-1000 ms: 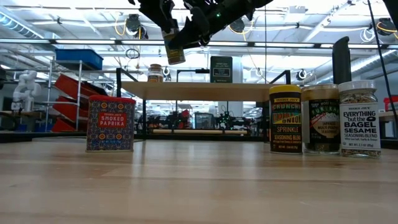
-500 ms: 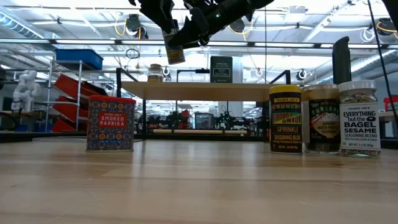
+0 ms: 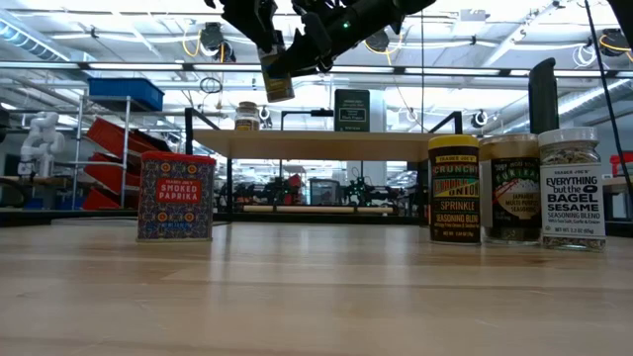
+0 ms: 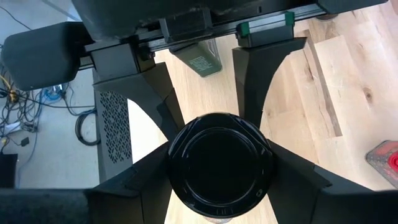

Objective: Shelf spices
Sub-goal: Put the black seasoning bottle on the shelf

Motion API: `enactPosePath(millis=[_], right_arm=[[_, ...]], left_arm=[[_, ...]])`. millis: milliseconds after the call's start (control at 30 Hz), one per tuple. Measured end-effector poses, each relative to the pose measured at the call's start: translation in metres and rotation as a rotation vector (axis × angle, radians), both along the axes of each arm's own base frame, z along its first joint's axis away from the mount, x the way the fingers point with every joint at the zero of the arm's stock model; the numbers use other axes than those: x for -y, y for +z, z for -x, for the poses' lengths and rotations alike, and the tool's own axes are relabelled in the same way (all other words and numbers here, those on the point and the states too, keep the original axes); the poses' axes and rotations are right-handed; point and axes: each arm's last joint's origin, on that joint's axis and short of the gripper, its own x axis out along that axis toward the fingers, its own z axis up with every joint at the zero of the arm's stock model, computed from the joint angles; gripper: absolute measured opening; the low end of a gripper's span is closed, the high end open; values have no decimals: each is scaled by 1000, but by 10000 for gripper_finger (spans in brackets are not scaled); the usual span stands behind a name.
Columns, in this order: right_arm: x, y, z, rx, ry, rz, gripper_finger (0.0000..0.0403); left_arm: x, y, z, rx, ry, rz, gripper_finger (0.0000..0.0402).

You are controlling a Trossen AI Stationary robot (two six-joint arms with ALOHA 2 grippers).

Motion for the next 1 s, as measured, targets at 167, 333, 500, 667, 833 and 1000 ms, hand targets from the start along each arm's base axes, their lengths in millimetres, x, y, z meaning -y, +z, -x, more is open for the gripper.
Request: enactPosePath(millis=[167, 333, 500, 667, 833, 1000], right_arm=[[0, 0, 0, 0, 1, -2, 176], [1, 0, 0, 1, -6, -6, 177], [1, 0, 0, 2, -11, -14, 177], [3, 0, 1, 3, -14, -25, 176], [4, 0, 1, 3, -20, -25, 175], [7, 1, 2, 8, -24, -37, 174]], left_arm=[[0, 0, 0, 0, 5, 1, 219], [-1, 0, 0, 1, 45, -20, 233], [-2, 0, -1, 7, 63, -25, 265], [-2, 1, -1, 7, 67, -29, 279], [-2, 1, 0, 6, 82, -46, 281], [0, 9, 9, 24, 94, -65, 282]])
